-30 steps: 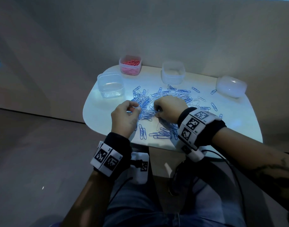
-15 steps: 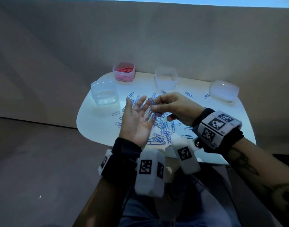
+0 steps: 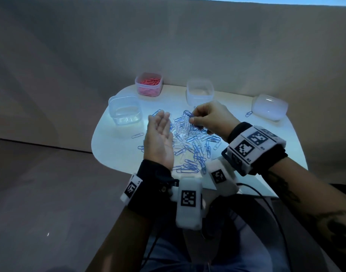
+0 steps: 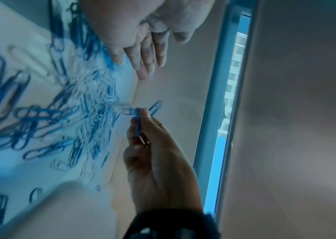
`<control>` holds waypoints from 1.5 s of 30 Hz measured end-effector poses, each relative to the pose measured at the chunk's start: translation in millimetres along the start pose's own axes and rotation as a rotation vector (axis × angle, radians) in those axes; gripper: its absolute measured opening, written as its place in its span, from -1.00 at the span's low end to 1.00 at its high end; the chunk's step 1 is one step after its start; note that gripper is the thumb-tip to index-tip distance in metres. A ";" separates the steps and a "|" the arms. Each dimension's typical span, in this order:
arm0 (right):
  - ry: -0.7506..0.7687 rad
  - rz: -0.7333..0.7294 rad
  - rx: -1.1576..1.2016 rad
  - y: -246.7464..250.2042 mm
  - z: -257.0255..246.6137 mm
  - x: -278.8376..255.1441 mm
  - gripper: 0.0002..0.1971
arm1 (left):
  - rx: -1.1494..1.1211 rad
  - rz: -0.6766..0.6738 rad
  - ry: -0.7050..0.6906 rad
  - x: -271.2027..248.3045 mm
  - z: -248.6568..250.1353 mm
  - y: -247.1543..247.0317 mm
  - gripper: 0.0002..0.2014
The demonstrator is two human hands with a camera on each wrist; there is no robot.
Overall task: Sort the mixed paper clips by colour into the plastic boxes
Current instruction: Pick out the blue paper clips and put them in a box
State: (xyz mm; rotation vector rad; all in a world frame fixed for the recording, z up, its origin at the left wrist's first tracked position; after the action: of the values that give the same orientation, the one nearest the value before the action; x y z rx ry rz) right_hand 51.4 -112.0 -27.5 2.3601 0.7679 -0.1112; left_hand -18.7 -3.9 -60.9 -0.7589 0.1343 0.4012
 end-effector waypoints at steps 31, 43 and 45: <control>0.094 0.185 -0.108 40.7 9.1 -30.0 -0.78 | -0.669 -0.140 0.106 5.1 9.6 27.8 -0.65; -0.198 -0.223 -0.727 -1.5 39.8 -24.8 -0.64 | -0.553 -0.093 0.126 -3.5 9.9 40.4 -0.72; -0.190 -0.160 -0.696 -1.7 42.8 -26.9 -0.75 | -0.539 -0.091 0.130 -5.3 7.5 38.7 -0.71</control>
State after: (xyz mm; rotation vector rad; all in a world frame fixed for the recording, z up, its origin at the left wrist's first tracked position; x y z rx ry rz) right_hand 33.2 -150.2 -55.0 1.6068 0.7501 -0.1116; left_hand -39.2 25.0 -79.0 -1.3191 0.1133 0.3017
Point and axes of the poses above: each hand's wrist, its own x-axis towards the middle knuckle, its own y-axis out of the back of the hand, z = x × y, the point moved 1 cm from there along x, towards the middle knuckle, and after that the axes turned 8 degrees about -z, right-handed, at the moved point
